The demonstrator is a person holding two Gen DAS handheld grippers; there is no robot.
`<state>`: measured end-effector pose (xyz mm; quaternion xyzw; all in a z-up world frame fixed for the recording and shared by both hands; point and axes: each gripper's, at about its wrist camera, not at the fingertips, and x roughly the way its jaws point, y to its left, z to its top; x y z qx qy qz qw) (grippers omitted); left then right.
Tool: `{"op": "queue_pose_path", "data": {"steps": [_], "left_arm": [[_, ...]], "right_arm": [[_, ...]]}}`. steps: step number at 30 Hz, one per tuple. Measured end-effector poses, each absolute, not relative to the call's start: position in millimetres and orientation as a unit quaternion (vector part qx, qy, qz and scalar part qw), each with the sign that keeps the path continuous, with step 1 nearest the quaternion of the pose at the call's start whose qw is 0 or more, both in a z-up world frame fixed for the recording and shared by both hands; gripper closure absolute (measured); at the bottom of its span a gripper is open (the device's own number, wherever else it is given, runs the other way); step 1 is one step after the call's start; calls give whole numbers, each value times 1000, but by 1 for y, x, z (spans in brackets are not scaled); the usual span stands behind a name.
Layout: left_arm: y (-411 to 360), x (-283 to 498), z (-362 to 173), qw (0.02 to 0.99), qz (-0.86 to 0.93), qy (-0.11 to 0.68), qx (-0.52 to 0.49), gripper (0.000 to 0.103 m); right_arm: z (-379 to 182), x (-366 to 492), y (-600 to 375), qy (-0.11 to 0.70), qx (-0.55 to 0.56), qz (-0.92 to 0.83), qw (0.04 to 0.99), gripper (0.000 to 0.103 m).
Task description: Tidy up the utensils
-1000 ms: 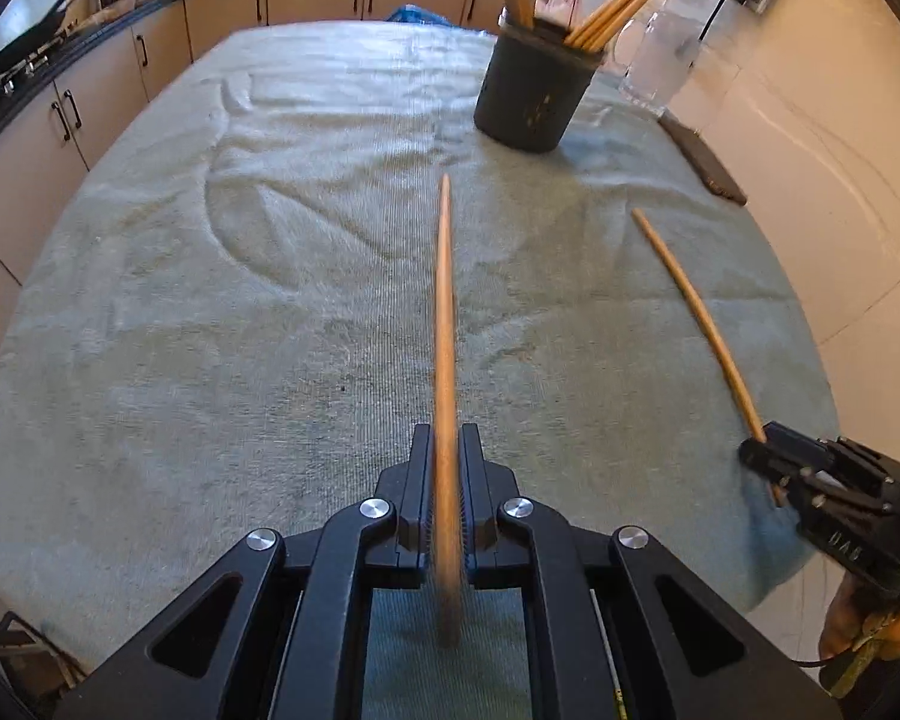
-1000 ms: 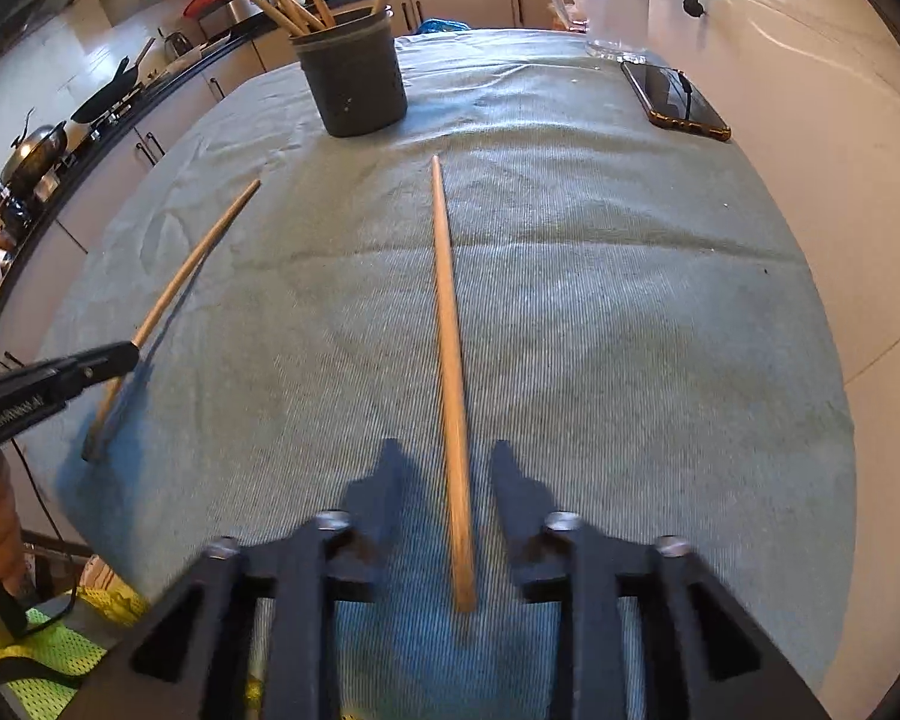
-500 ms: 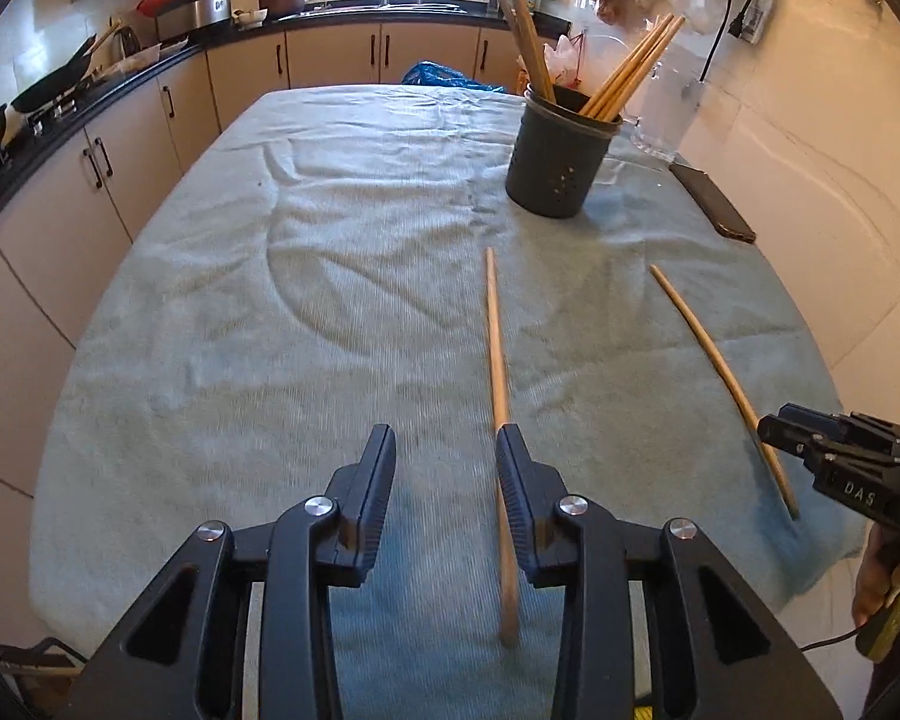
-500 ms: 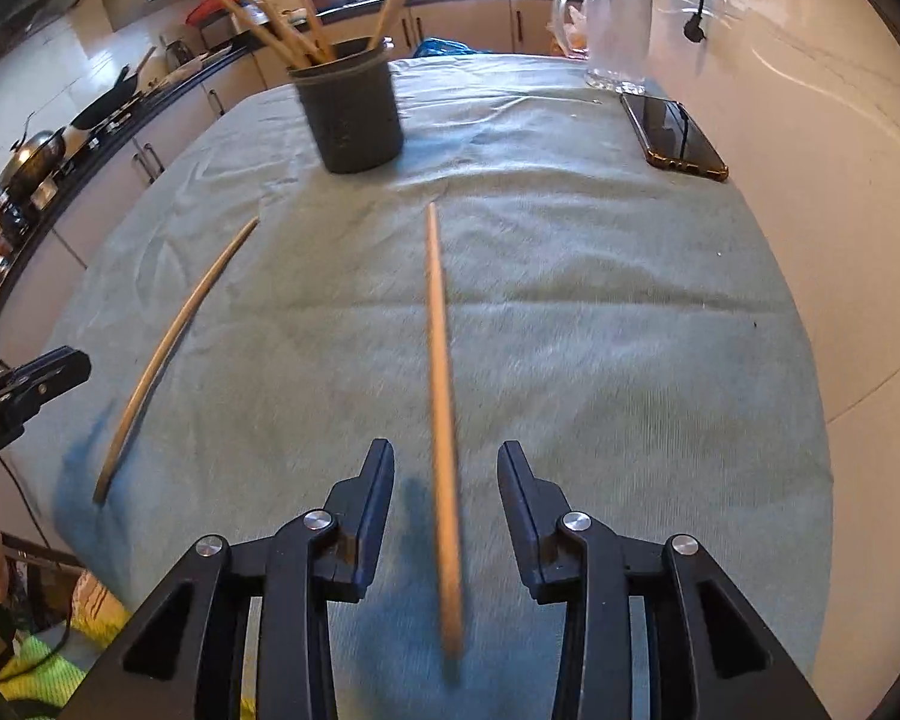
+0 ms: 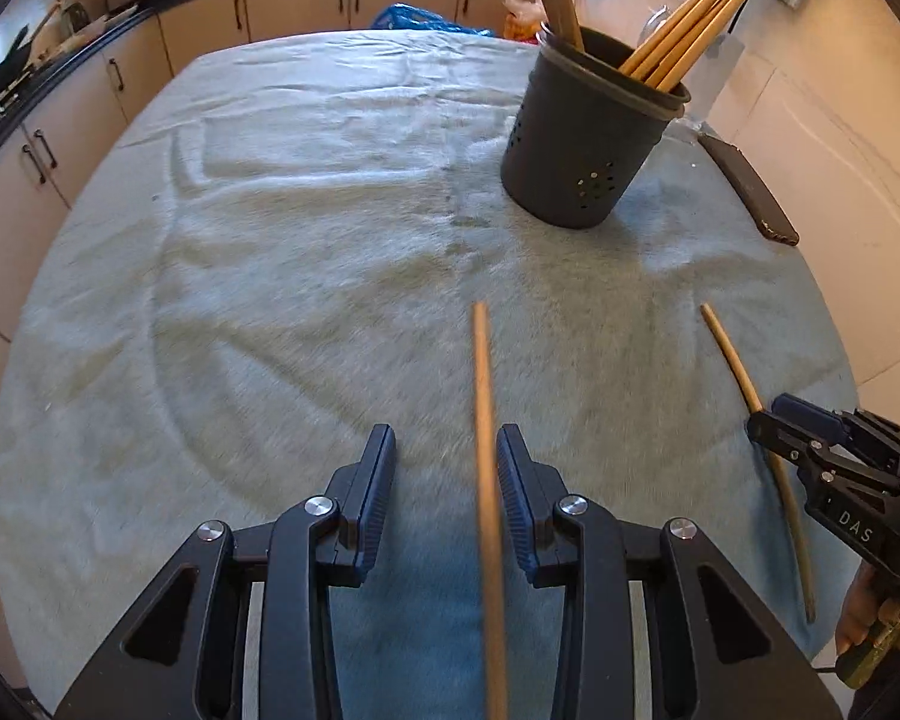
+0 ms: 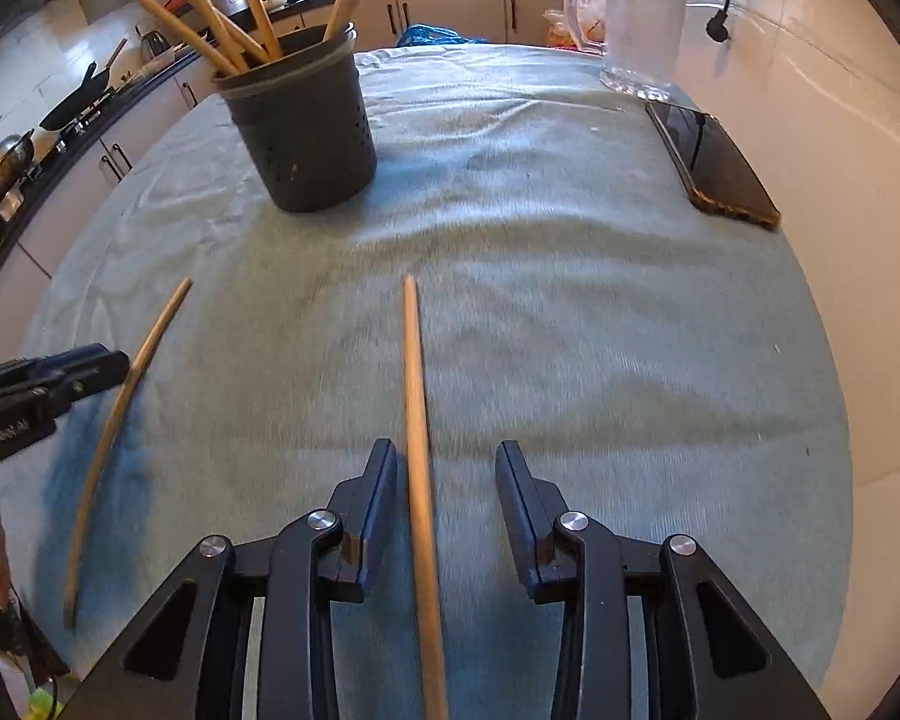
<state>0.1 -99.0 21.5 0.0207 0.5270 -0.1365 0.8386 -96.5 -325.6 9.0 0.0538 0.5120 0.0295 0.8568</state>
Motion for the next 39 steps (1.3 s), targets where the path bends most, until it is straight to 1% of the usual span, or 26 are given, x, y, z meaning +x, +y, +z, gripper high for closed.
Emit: {"op": "queue_pose_path", "data": {"steps": [5, 15, 24, 30, 34, 35, 37, 38, 39], "left_arm": [[-110, 14, 18, 839, -130, 527, 26, 70], [-128, 11, 14, 856, -97, 502, 71, 69], [-136, 8, 15, 859, -69, 505, 56, 69], [-134, 20, 13, 852, -78, 515, 57, 65], [-134, 23, 12, 851, -84, 516, 61, 65], [-133, 23, 12, 851, -86, 515, 61, 65], [-132, 22, 13, 852, -89, 512, 62, 80], [-131, 21, 14, 852, -94, 511, 63, 93], [-129, 22, 13, 851, -98, 512, 61, 98]], "right_arm": [[8, -76, -328, 510, 47, 34, 858, 71], [5, -62, -332, 484, 56, 66, 871, 70], [3, -67, -342, 467, 68, 104, 875, 70], [4, -65, -332, 472, 29, 100, 875, 70], [4, -66, -331, 478, 26, 92, 873, 71], [4, -66, -331, 479, 27, 91, 873, 73], [5, -66, -330, 485, 26, 86, 870, 84], [5, -66, -330, 489, 27, 87, 867, 93], [5, -65, -330, 493, 30, 88, 865, 93]]}}
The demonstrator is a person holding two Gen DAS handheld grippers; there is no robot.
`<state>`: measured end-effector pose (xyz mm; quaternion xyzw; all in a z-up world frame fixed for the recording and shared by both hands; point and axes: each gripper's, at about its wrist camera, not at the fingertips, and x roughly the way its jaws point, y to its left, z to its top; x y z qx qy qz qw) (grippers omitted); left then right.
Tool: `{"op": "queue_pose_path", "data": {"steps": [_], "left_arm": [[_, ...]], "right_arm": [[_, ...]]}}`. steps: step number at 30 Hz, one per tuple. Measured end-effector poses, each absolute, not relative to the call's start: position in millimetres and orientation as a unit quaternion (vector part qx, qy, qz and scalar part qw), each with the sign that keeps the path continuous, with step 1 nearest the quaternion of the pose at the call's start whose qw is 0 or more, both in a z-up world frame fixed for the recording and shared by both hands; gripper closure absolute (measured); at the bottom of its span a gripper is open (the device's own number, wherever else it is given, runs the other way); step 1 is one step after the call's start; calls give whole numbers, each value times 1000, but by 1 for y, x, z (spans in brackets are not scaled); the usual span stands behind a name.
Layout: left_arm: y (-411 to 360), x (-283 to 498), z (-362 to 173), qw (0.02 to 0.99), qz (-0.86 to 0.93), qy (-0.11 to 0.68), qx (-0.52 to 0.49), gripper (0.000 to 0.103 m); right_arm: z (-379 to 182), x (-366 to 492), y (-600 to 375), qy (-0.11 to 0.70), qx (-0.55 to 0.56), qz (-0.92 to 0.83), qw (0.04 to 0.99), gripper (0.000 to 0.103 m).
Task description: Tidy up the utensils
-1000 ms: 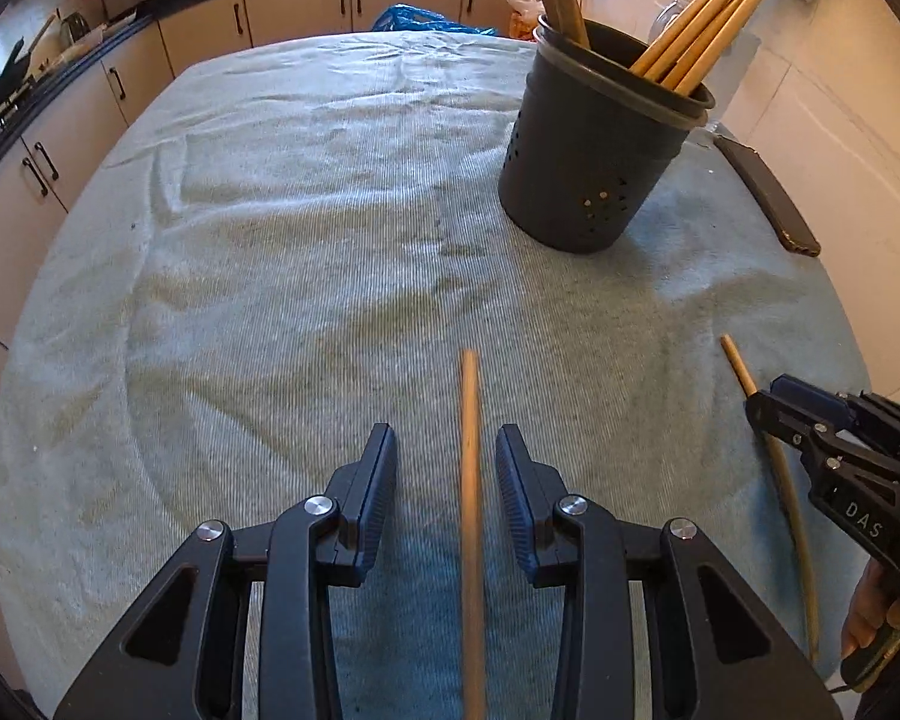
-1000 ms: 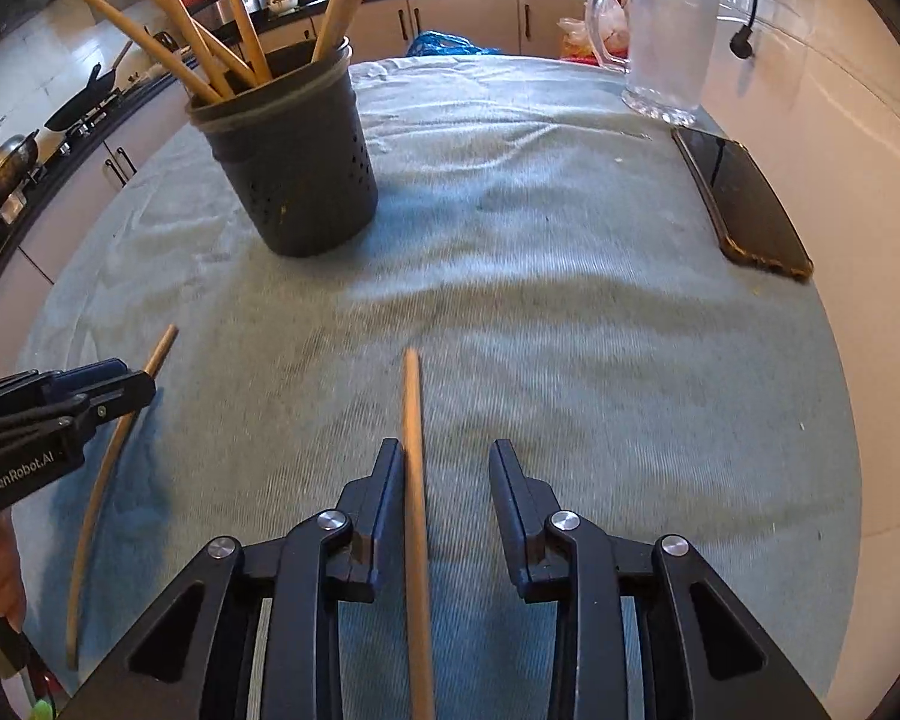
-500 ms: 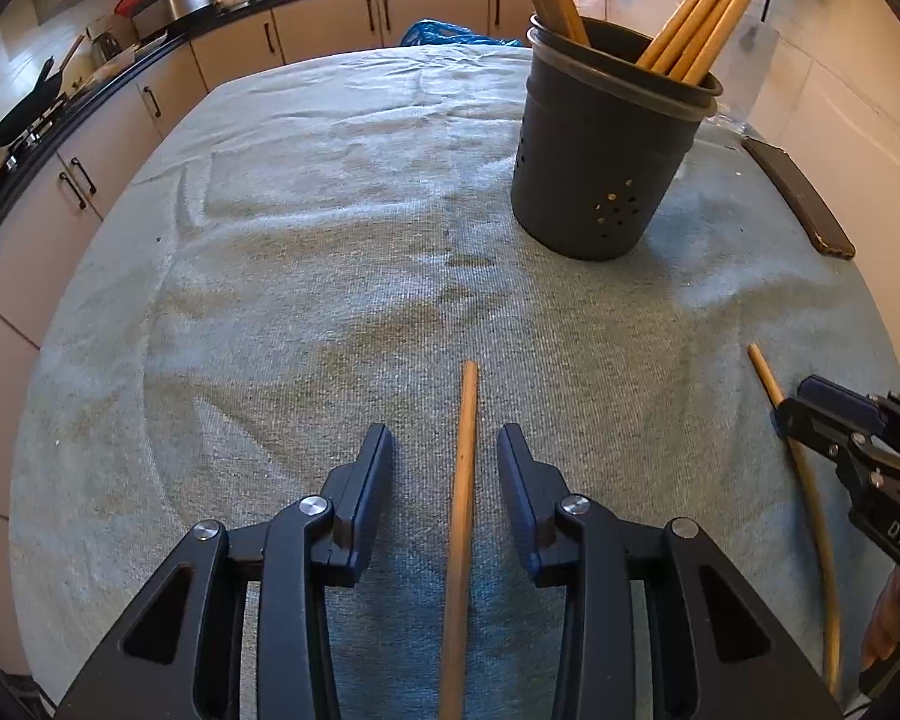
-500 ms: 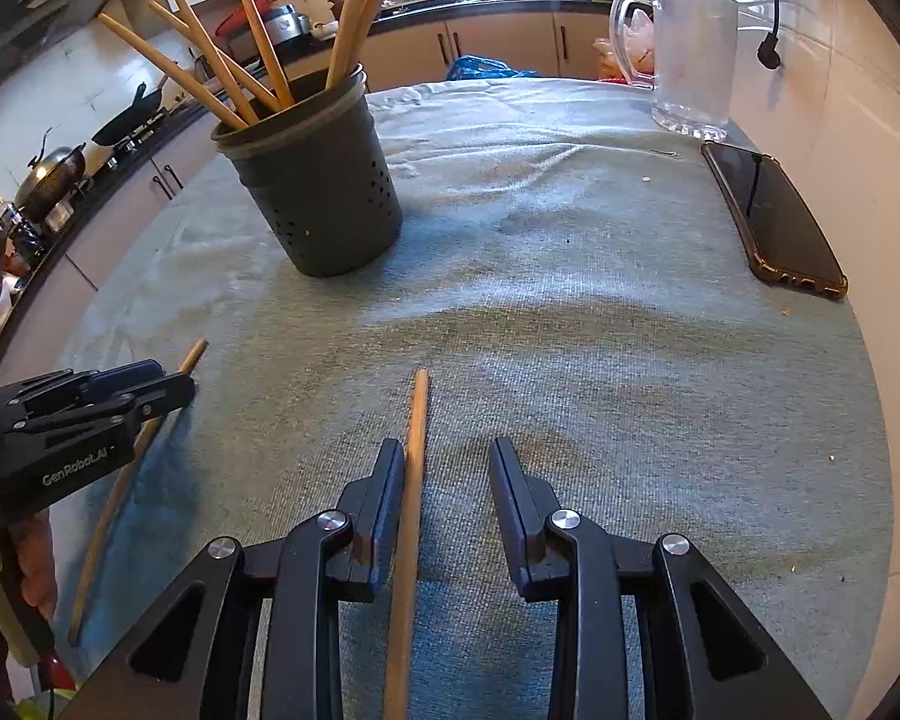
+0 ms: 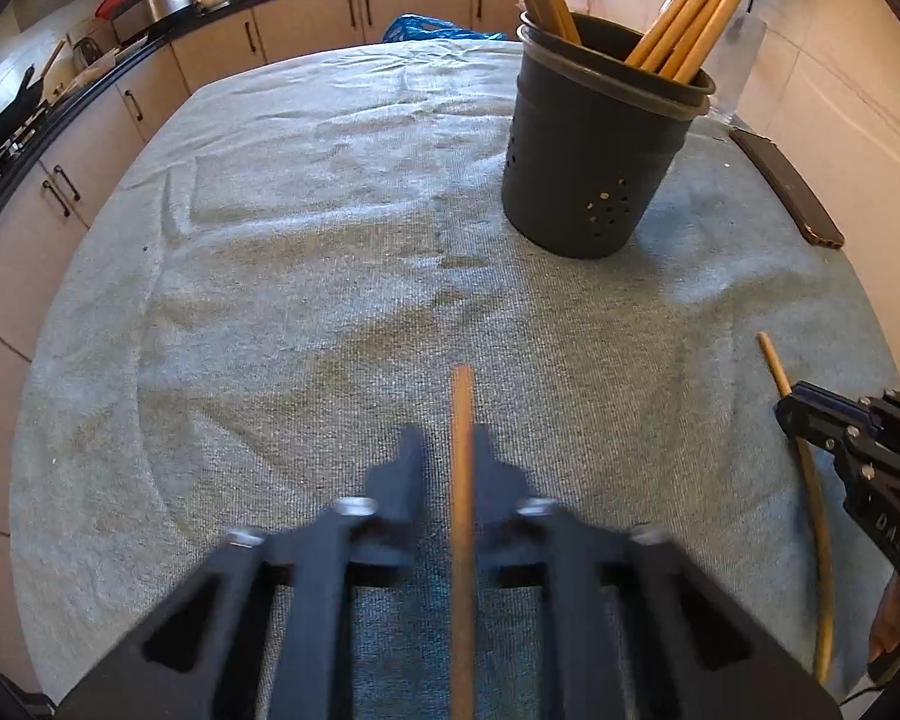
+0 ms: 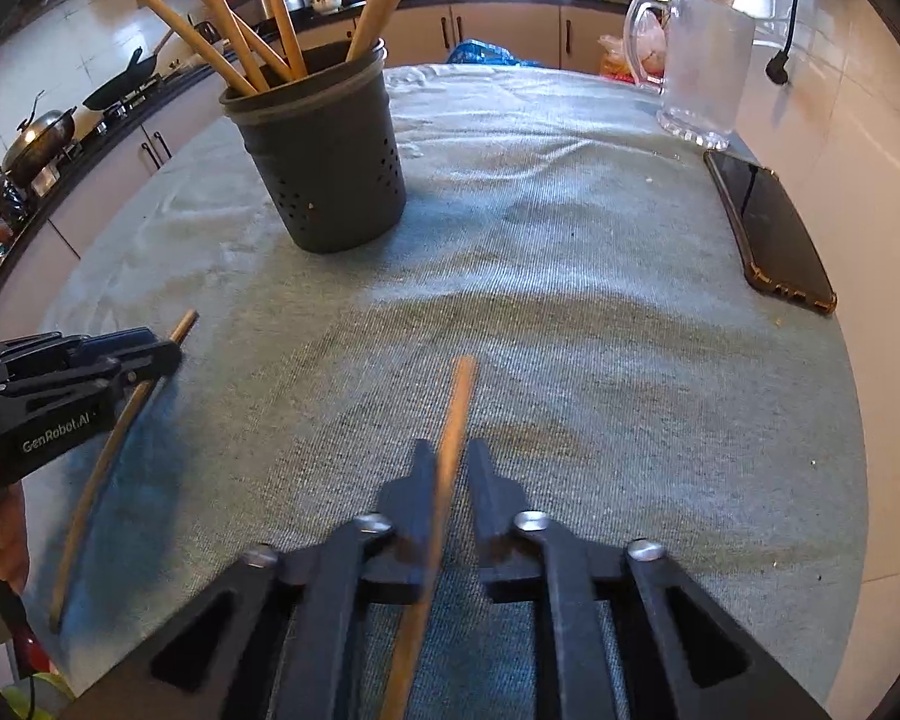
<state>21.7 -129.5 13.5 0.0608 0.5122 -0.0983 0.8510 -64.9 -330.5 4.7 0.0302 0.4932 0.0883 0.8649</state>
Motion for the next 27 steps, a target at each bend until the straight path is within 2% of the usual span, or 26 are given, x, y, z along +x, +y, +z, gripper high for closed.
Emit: {"op": "queue_pose_path", "data": {"steps": [5, 18, 27], "left_arm": [[-112, 17, 17, 848, -115, 518, 17, 98], [-80, -31, 83, 885, -140, 444, -5, 98], [-82, -63, 109, 903, -138, 405, 19, 98]], "right_arm": [[8, -63, -341, 507, 69, 77, 856, 96], [96, -122, -333, 399, 80, 46, 912, 96], [131, -148, -322, 349, 85, 48, 932, 96]]}}
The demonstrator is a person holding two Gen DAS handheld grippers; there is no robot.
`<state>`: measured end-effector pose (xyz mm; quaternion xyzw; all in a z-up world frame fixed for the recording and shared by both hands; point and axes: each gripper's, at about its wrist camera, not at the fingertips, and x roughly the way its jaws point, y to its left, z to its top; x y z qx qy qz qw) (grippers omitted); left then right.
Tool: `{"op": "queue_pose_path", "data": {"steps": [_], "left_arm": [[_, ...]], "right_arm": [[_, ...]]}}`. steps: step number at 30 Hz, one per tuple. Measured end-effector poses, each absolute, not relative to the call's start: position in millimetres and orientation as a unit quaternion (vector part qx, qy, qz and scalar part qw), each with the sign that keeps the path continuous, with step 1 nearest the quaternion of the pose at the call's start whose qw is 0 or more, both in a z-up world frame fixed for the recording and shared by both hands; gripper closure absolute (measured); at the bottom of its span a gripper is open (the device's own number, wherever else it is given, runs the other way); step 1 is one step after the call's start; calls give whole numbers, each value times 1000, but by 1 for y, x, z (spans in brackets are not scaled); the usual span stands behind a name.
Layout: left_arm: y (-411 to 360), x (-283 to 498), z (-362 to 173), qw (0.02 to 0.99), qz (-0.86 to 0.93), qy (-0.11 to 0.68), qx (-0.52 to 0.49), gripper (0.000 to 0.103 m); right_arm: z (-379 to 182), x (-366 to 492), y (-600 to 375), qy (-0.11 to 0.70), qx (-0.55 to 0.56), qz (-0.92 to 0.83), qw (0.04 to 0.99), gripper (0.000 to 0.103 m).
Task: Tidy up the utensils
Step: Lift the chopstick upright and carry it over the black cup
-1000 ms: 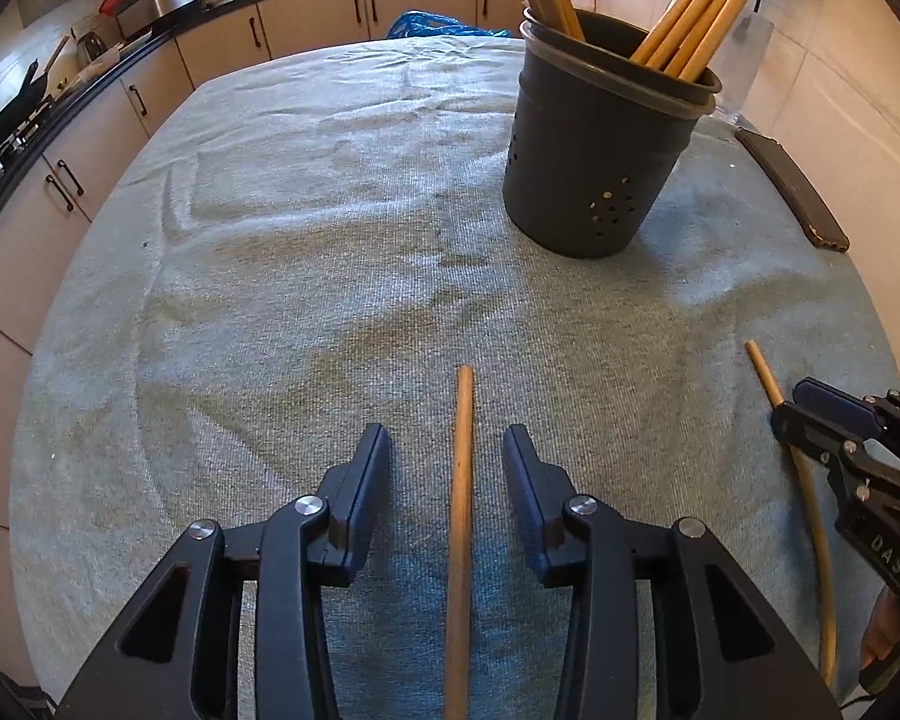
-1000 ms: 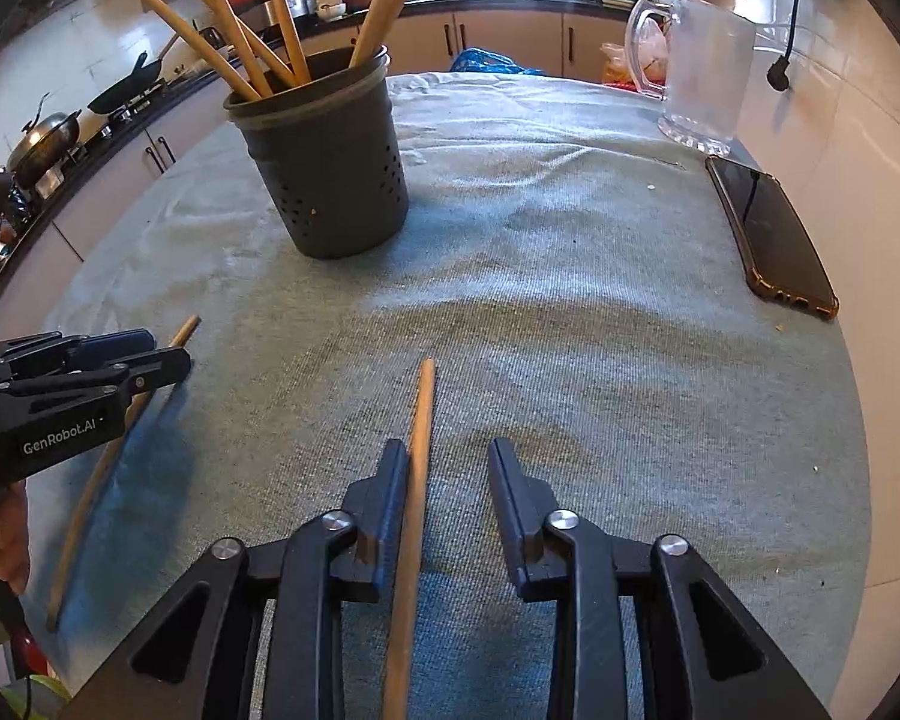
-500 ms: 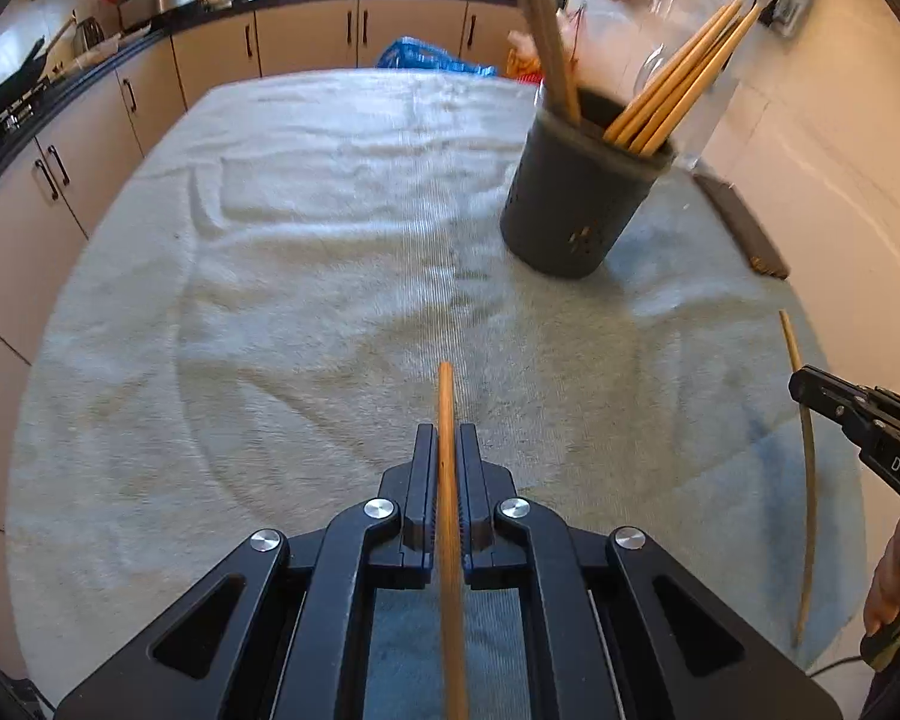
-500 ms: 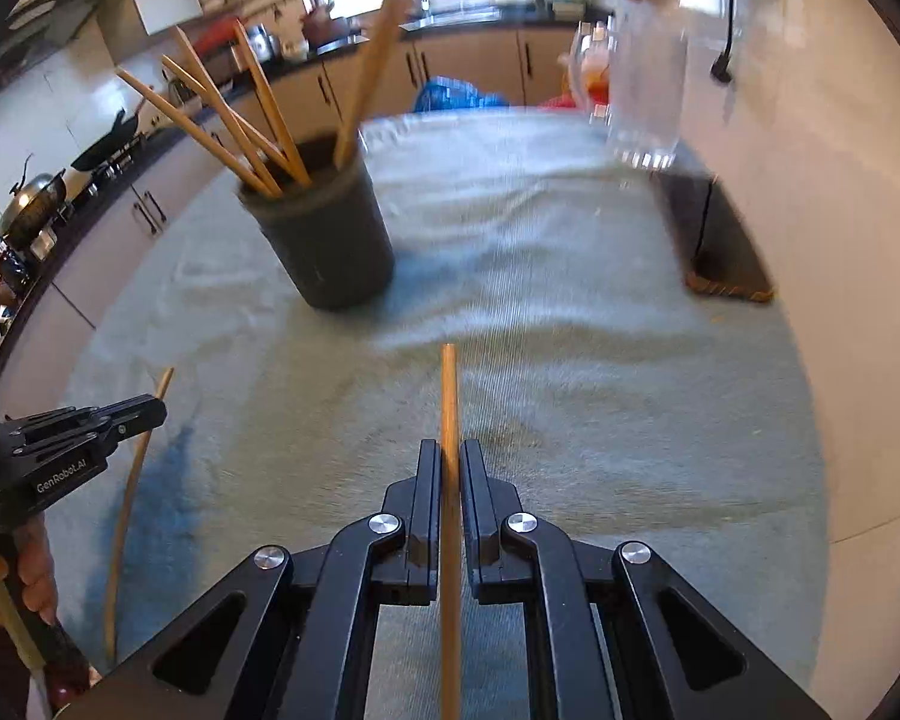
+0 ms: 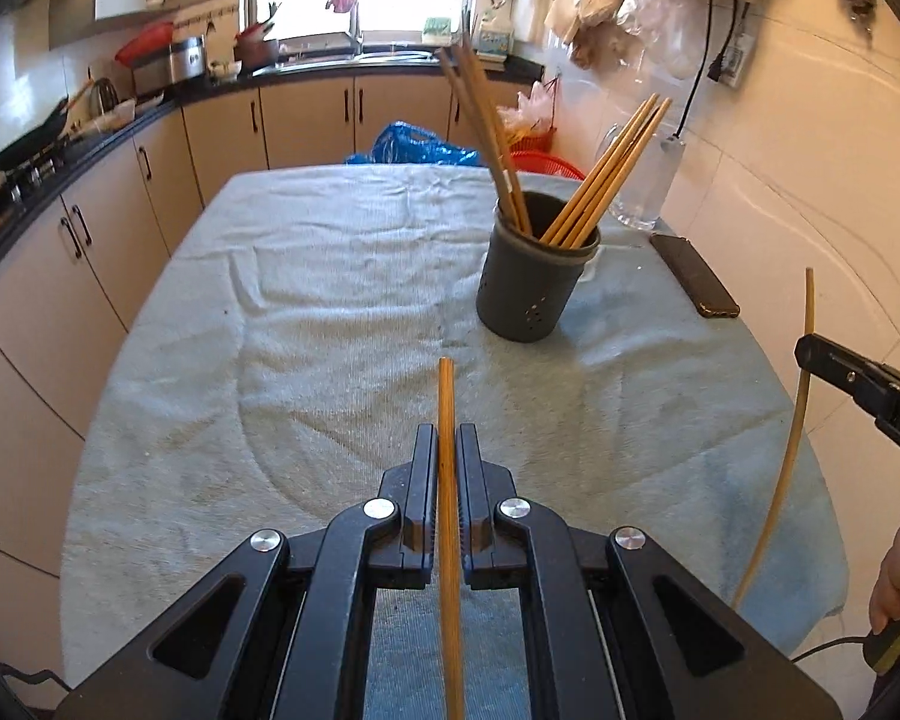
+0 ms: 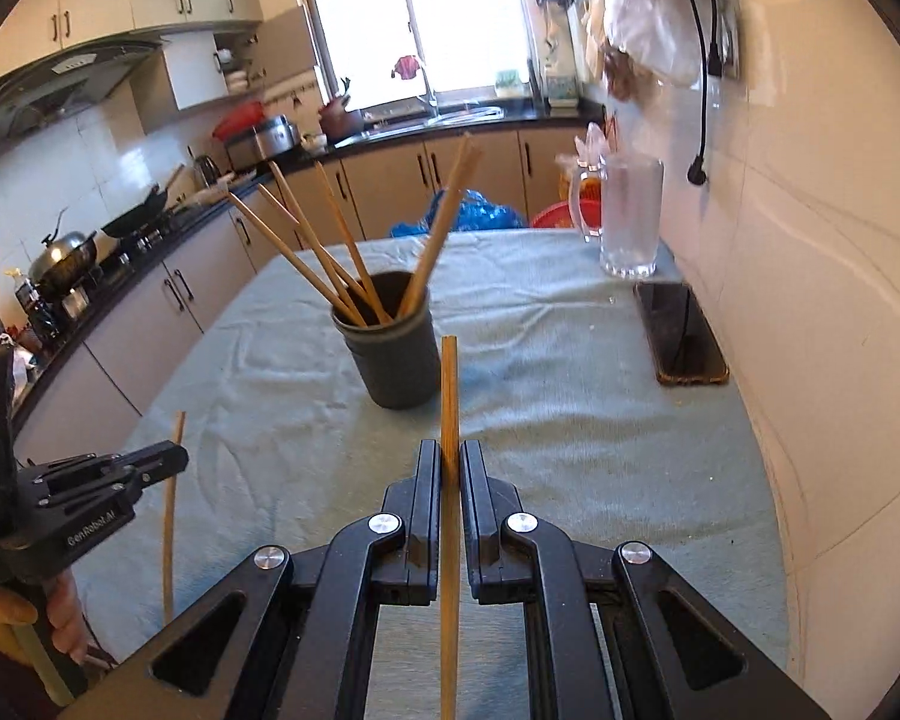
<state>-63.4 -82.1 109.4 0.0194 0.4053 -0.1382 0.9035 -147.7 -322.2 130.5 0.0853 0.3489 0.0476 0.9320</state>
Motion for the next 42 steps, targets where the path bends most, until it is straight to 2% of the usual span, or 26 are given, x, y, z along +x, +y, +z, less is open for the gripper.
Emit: {"op": "queue_pose_path", "data": {"steps": [23, 42], "left_arm": [[-111, -101, 157, 919, -183, 347, 45, 98], [-126, -93, 175, 917, -213, 332, 50, 98]], "right_arm": [[159, -174, -322, 299, 87, 70, 948, 96], [164, -161, -327, 293, 98, 75, 948, 96]]}}
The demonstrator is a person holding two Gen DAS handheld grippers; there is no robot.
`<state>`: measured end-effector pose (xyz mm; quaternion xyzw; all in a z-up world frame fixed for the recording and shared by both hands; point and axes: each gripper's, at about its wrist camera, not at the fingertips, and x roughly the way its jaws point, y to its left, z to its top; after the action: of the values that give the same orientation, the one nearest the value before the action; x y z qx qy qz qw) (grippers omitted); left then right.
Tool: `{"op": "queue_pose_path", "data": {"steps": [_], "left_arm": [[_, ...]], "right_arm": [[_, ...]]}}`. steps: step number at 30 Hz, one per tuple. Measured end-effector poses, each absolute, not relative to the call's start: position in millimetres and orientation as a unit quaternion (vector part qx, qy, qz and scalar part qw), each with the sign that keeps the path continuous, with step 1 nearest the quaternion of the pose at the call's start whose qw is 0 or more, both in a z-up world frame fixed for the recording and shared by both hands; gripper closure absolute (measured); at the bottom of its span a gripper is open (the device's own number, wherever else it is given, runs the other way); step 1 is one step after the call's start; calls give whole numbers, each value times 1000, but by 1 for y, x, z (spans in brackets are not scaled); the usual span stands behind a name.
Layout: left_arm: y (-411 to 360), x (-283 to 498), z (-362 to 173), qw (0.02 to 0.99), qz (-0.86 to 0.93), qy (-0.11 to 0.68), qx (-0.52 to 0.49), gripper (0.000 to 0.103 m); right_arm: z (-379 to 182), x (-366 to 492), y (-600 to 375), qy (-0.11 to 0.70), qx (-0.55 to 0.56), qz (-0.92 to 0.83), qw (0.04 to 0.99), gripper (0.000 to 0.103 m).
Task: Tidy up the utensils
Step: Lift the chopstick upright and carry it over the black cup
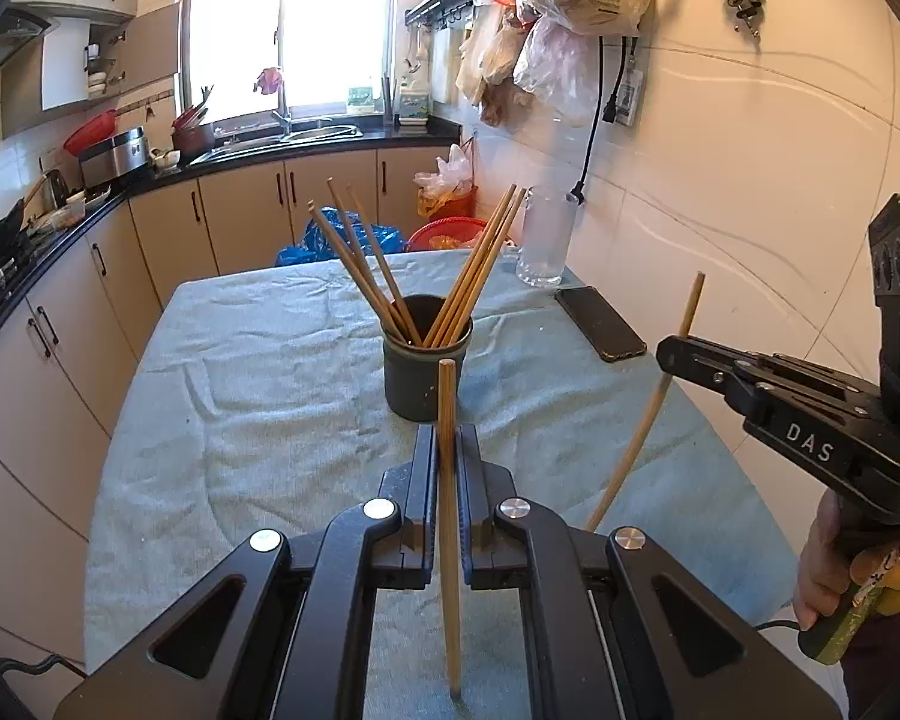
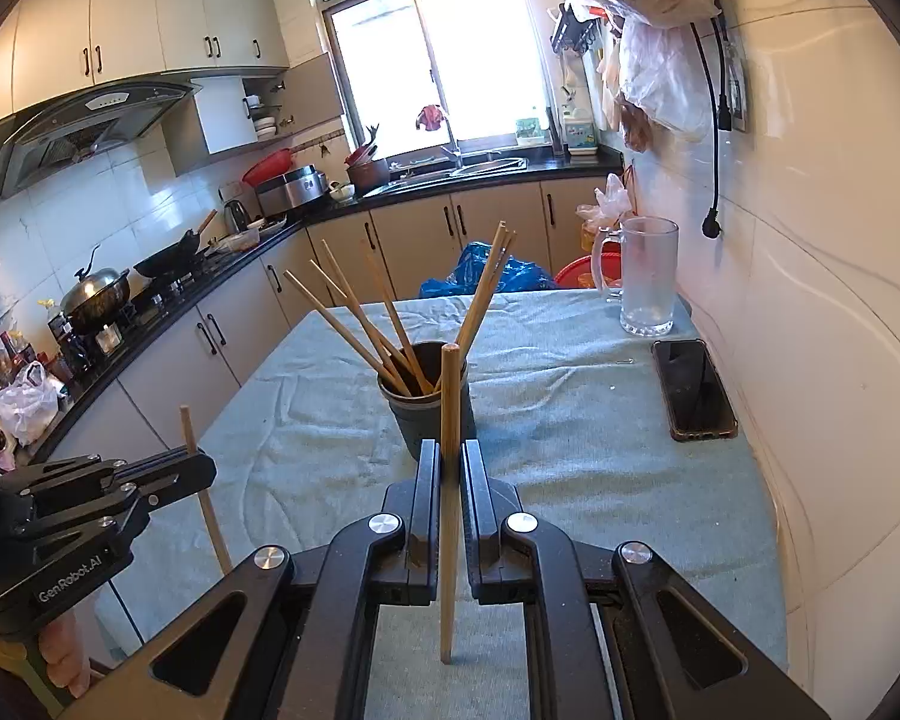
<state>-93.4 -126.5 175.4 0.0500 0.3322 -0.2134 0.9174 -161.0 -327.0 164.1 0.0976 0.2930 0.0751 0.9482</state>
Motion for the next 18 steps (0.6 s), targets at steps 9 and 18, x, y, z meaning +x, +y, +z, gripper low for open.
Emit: {"op": "queue_pose_path", "data": {"steps": [9, 18], "left_arm": [[-129, -82, 181, 919, -215, 326, 54, 98], [-130, -71, 181, 919, -212, 329, 55, 98]], "right_arm": [[165, -150, -328, 293, 102, 74, 948, 96], [165, -140, -329, 292, 107, 72, 948, 96]]}}
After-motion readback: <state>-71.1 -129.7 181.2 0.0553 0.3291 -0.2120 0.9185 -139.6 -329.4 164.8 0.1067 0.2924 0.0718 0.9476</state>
